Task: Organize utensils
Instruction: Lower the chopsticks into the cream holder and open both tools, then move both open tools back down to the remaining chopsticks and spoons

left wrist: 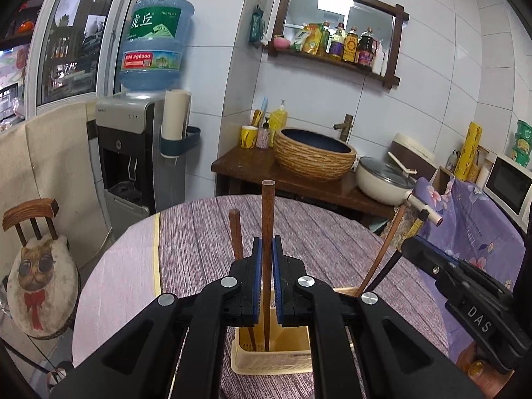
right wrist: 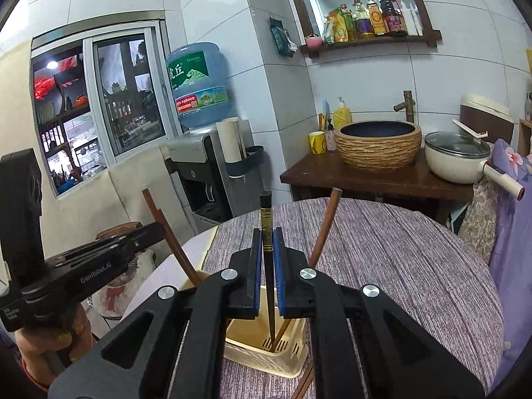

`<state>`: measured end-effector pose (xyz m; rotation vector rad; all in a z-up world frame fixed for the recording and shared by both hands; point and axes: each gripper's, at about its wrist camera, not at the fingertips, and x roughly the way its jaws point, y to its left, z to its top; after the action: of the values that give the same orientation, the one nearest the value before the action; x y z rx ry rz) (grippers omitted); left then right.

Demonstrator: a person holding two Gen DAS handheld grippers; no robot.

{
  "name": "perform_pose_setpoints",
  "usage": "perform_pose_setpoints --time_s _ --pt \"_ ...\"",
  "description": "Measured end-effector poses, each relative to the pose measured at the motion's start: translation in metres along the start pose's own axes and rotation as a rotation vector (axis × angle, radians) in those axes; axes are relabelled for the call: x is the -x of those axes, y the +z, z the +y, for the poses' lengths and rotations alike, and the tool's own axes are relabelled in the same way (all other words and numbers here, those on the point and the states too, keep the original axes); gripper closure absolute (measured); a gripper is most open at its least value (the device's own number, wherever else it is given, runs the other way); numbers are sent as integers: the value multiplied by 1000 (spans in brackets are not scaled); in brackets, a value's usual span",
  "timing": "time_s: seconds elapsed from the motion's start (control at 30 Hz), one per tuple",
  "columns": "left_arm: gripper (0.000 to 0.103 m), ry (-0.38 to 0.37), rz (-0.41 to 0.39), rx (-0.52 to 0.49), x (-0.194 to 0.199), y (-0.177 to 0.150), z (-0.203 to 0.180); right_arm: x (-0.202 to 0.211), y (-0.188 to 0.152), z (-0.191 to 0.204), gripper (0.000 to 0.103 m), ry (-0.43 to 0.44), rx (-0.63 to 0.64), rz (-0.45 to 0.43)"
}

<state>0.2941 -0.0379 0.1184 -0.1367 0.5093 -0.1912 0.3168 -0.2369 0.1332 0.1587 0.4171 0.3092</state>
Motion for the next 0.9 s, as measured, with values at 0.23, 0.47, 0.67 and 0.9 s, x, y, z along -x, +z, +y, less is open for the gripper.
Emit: perform_pose_setpoints --time_s 0.23,0.47,0.67,0.9 --pt "96 9 42 13 -14 -14 3 -6 -10 -5 95 -8 -8 12" --pt "96 3 32 12 -11 -18 2 -2 -11 -8 95 2 -19 -13" --pt "52 9 -42 1 21 -27 3 22 -19 -5 59 -18 10 -72" --pt "23 17 -49 -2 52 -60 10 57 -50 6 47 -49 52 -91"
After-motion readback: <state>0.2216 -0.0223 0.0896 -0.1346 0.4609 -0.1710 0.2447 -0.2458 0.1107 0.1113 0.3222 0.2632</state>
